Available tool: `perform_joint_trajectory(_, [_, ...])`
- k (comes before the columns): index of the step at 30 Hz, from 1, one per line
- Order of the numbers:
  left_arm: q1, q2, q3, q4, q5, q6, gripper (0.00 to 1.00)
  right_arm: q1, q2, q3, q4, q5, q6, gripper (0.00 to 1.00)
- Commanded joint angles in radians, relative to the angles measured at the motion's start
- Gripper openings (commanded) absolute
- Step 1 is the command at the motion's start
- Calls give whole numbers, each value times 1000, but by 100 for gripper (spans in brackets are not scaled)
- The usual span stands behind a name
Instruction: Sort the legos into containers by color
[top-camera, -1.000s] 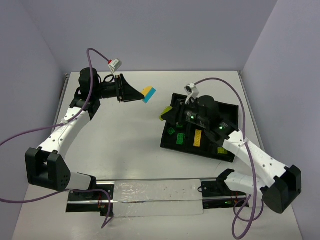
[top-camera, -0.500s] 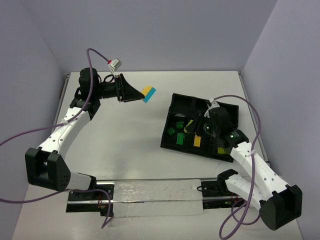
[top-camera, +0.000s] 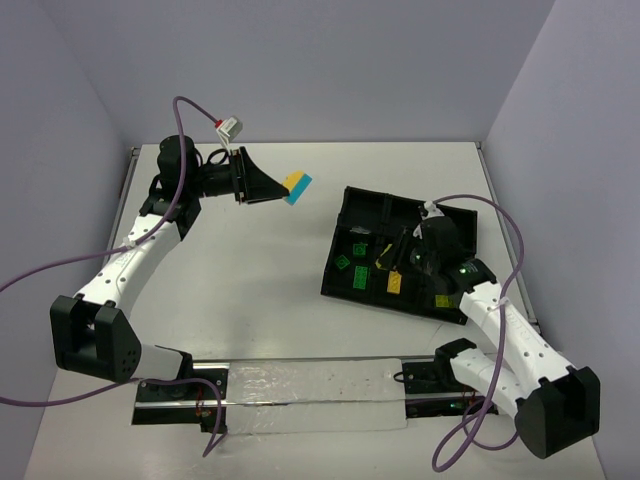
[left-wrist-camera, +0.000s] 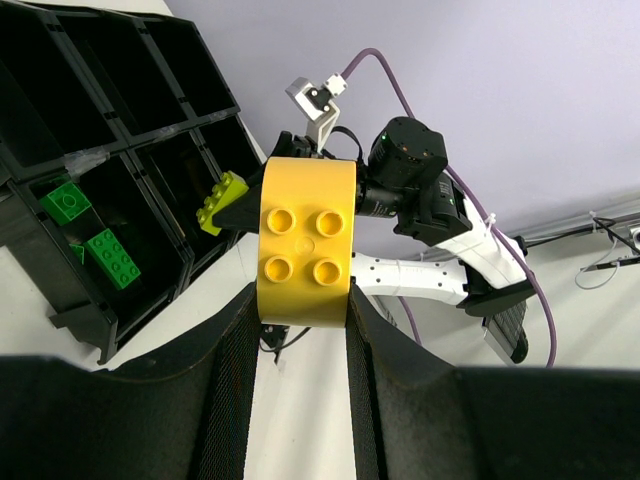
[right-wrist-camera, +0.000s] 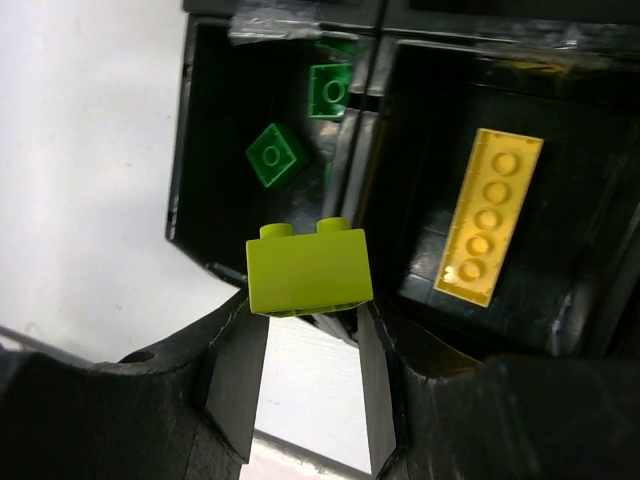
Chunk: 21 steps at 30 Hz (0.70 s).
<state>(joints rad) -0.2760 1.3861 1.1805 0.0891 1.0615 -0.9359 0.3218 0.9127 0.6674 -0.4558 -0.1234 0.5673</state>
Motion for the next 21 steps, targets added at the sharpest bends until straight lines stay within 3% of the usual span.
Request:
perform_joint_trajectory(1, [-3, 1, 33, 32, 3, 9, 0, -21, -44, 41, -27, 115, 21, 0])
perform_joint_trajectory(7, [-3, 8, 30, 35, 3, 17, 0, -109, -90, 41, -208, 419, 132, 0])
perform_joint_trajectory(15, [-3, 21, 37, 2, 3, 52, 0, -228, -202, -17, -230, 426, 183, 0])
perform_joint_trajectory(21, [-3, 47, 78, -77, 3, 124, 0, -261, -177, -38, -263, 469, 214, 0])
